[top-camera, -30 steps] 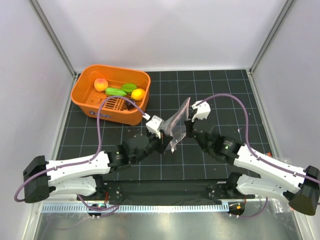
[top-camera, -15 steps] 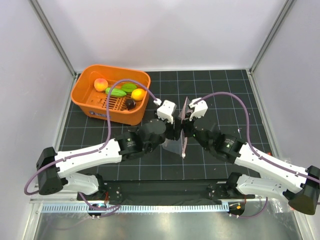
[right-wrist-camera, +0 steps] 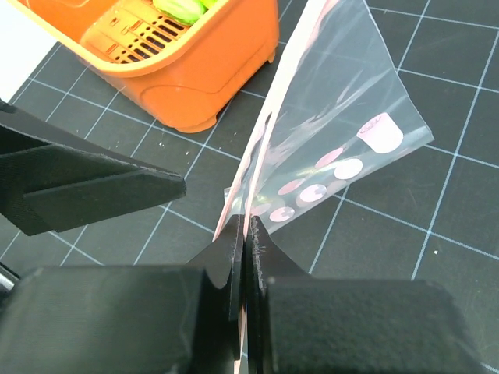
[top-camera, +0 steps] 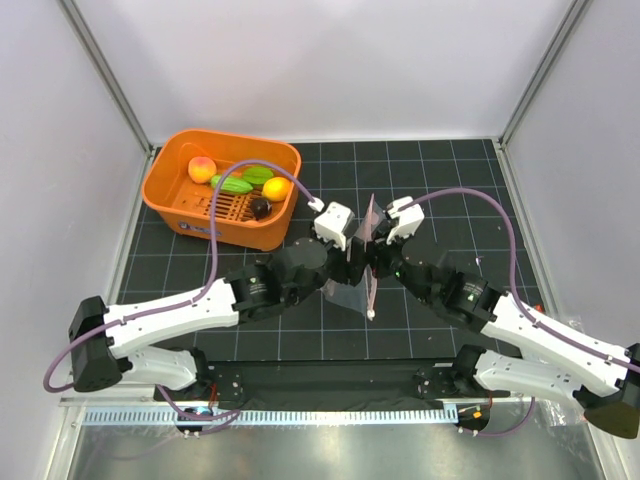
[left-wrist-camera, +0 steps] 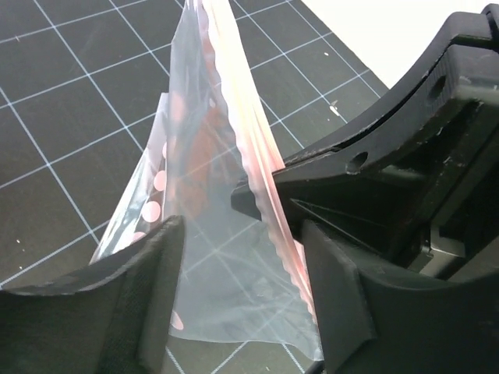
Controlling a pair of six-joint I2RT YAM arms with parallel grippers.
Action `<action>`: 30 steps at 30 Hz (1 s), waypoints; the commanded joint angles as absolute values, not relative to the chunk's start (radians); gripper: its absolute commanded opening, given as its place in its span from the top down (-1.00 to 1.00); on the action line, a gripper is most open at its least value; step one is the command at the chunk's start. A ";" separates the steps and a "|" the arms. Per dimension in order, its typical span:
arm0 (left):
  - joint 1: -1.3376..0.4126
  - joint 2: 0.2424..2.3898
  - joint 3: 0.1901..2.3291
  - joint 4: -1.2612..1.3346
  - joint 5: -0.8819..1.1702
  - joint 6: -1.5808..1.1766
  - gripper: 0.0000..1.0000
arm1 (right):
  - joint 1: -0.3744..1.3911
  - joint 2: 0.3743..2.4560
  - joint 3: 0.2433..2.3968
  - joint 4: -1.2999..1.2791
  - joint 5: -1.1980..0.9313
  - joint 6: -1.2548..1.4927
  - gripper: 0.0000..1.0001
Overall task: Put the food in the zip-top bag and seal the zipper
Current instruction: Open the zipper of the food storage bag.
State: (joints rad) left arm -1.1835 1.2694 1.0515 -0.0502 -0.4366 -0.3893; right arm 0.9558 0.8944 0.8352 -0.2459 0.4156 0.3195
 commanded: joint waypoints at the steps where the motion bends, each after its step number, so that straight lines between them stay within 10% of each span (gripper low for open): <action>1: -1.187 1.295 1.046 -0.038 -0.434 -0.397 -0.25 | 0.960 0.884 0.838 -0.189 0.379 0.337 0.98; 13: -1.177 1.350 1.072 -0.106 -0.607 -0.387 0.99 | 0.962 0.917 0.831 -0.181 0.347 0.351 0.98; 30: -1.121 1.207 1.071 -0.276 -0.871 -0.391 1.00 | 0.962 1.005 1.020 -0.558 0.919 0.376 0.98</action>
State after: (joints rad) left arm -1.1236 1.2564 1.0485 -0.2291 -0.7460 -0.3874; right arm 0.9577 1.0107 0.9325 -0.4656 0.7204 0.3622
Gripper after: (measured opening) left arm 0.015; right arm 0.047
